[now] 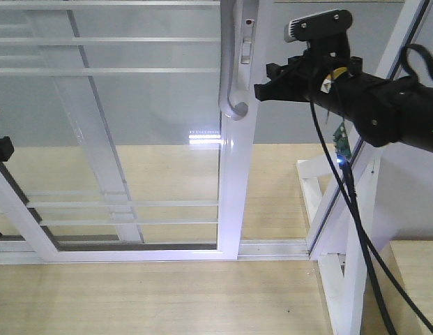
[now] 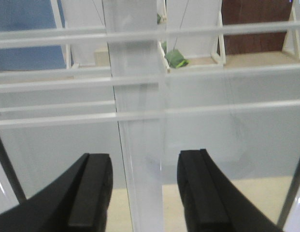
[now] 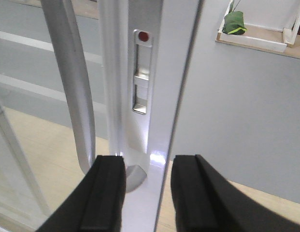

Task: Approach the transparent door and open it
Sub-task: 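Pull the handle with the right gripper, sliding the door toward the left arm, then release the handle with the right gripper and grasp it with the left gripper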

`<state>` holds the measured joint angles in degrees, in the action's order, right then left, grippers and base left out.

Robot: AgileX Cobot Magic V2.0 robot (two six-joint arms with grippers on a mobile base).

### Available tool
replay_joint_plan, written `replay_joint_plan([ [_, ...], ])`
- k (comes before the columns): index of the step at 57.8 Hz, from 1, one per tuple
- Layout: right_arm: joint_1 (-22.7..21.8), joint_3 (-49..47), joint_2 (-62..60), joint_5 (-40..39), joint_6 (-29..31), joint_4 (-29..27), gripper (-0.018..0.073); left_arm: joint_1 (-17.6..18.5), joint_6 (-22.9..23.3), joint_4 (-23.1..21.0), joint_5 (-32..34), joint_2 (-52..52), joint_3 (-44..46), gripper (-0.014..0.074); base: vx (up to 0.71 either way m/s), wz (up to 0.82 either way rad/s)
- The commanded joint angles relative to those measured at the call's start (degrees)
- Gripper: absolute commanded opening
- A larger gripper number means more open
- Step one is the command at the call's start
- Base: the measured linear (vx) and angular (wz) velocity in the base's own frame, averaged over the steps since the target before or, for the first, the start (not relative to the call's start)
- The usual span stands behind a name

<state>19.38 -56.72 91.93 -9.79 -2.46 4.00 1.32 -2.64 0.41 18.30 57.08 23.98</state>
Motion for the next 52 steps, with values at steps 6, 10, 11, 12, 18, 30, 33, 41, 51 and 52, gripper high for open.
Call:
replay_joint_plan([
  [6, -0.26, 7.52, -14.86, -0.68, -0.14, -0.19, 0.0323, -0.07, 3.84, 5.68, 12.68, 5.0, 2.04, 0.0449, 0.0, 0.0],
  [10, -0.26, 10.6, -19.34, 3.11, -0.09, -0.1, 0.0323, -0.01, 8.58, 9.97, 13.84, 7.33, 3.06, 0.0449, 0.0, 0.0],
  [11, -0.26, 11.37, -20.54, 4.41, -0.09, 0.0, 0.0323, -0.01, 9.68, 11.72, 13.84, 8.04, 3.36, 0.0449, 0.0, 0.0],
  [12, -0.26, 12.08, -21.67, 5.77, -0.04, 0.15, 0.0323, 0.05, 11.91, 13.62, 13.9, 8.75, 4.03, 0.0449, 0.0, 0.0],
  [18, -0.26, 14.78, -26.65, 11.54, -0.06, 0.36, 0.0323, 1.46, 18.3, 23.35, 14.63, 12.3, 7.37, 0.0451, 0.0, 0.0],
  [30, -0.26, 16.07, -33.16, 16.01, -0.12, 0.36, 0.0323, 4.89, 24.75, 28.77, 17.19, 20.32, 16.25, 0.0451, 0.0, 0.0],
  [33, -0.26, 16.07, -33.81, 15.96, -0.12, 0.36, 0.0323, 5.86, 24.75, 28.77, 17.2, 22.25, 18.54, 0.0451, 0.0, 0.0],
  [41, -0.26, 16.07, -33.87, 16.02, -0.12, 0.36, 0.0323, 8.72, 24.75, 28.77, 17.7, 27.86, 23.95, 0.0451, 0.0, 0.0],
  [51, -0.26, 16.07, -33.87, 16.15, -0.12, 0.18, 0.0323, 12.1, 24.67, 28.77, 19.02, 34.38, 30.43, 0.0451, 0.0, 0.0],
  [52, -0.26, 16.07, -33.87, 16.15, -0.12, 0.18, 0.0323, 12.44, 24.63, 28.77, 19.02, 35.15, 31.26, 0.0451, 0.0, 0.0],
])
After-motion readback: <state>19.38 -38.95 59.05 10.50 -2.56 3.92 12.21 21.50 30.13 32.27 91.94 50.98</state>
